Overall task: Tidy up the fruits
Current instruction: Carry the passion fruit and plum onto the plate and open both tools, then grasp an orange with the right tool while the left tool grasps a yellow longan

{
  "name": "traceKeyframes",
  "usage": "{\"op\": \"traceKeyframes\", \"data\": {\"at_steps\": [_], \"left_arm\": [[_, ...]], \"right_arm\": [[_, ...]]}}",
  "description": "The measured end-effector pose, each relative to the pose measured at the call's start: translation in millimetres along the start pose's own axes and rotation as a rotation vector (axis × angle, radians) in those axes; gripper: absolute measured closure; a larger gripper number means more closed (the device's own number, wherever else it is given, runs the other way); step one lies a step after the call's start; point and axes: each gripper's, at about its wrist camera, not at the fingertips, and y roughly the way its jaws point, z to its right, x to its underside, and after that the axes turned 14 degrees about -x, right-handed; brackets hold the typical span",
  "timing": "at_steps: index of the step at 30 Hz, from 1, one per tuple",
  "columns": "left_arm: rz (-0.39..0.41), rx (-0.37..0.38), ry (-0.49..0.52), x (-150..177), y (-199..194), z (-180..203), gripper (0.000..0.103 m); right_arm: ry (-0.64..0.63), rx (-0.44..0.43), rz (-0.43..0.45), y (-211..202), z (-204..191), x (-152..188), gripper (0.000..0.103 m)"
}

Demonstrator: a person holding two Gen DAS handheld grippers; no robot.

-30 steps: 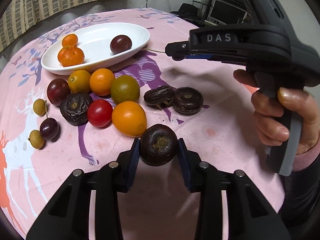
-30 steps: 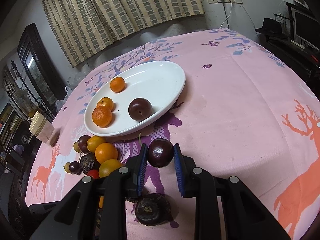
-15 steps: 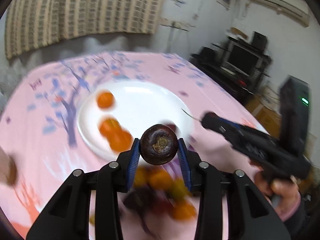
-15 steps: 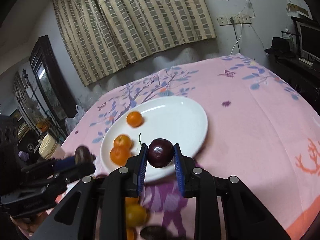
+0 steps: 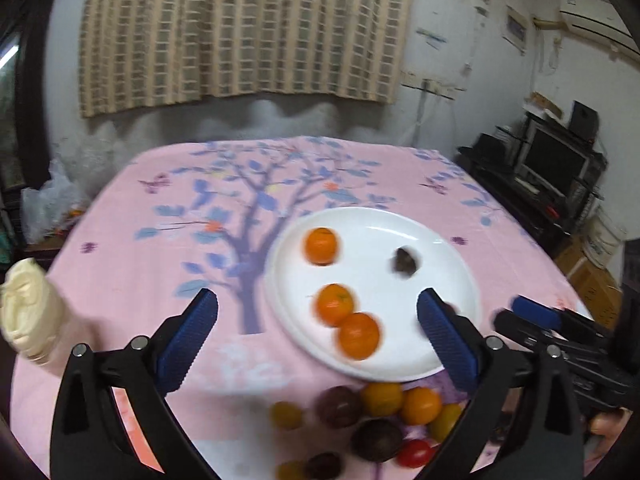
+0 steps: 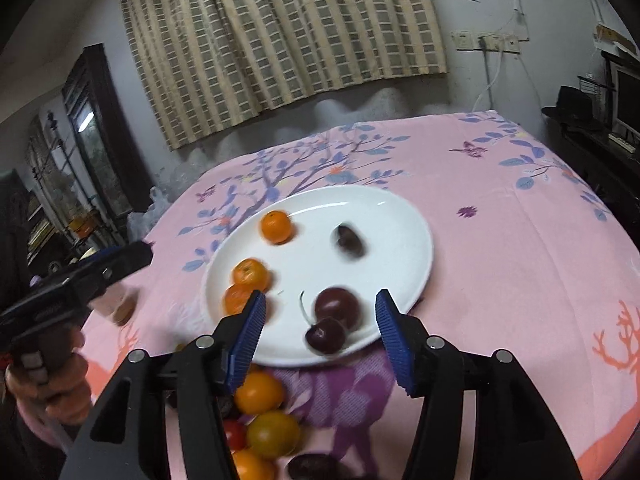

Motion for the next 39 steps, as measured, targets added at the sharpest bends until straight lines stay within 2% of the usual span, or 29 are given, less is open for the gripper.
{"op": "traceKeyframes", "data": {"at_steps": [2,5,8,11,15,18,20,23,24,28,29,33,35,39], "left_arm": [[-0.009,-0.028,-0.029,13,-3,-19,0.005],[-0.072,-0.065,-0.083,32,5,-45,0.005],[-0.109,-0.072,-0.116,42,7,-61,0.005],[-0.103,-0.088,-0.119,46,4,-67,0.005],[-0.102,-0.099,-0.103,52,2,-68,0.005],[-0.109,-0.099,-0.085,54,2,-66,0.005],[-0.107,-0.103,-0.073,55,0,-65,0.005],[-0.107,-0.095,-0.067,56,-3,-65,0.005],[-0.107,-0.090,-0.064,57,-3,-65,0.005],[-0.105,-0.036,-0.007,63,-7,-63,0.005],[-0.106,0.010,0.035,67,-10,-60,0.006],[-0.130,0.141,0.179,90,-17,-47,0.037],[-0.157,0.170,0.217,103,-17,-43,0.046],[-0.197,0.159,0.270,117,-11,-32,0.054]], "right_arm": [[-0.027,-0.029,-0.040,-2,-16,14,0.045],[-0.077,-0.066,-0.107,-1,-37,36,0.045],[-0.100,-0.095,-0.176,0,-49,57,0.045],[-0.104,-0.124,-0.231,1,-55,73,0.045],[-0.126,-0.106,-0.262,-1,-61,85,0.045],[-0.118,-0.104,-0.302,3,-58,91,0.053],[-0.122,-0.090,-0.325,7,-59,95,0.054],[-0.110,-0.061,-0.358,14,-55,98,0.059],[-0.105,-0.058,-0.367,17,-54,99,0.068],[-0.096,-0.073,-0.363,17,-52,98,0.069],[-0.086,-0.090,-0.348,14,-51,96,0.069],[-0.058,-0.102,-0.314,8,-47,91,0.069],[-0.048,-0.103,-0.312,8,-46,90,0.069],[-0.050,-0.099,-0.319,10,-45,91,0.069]]}}
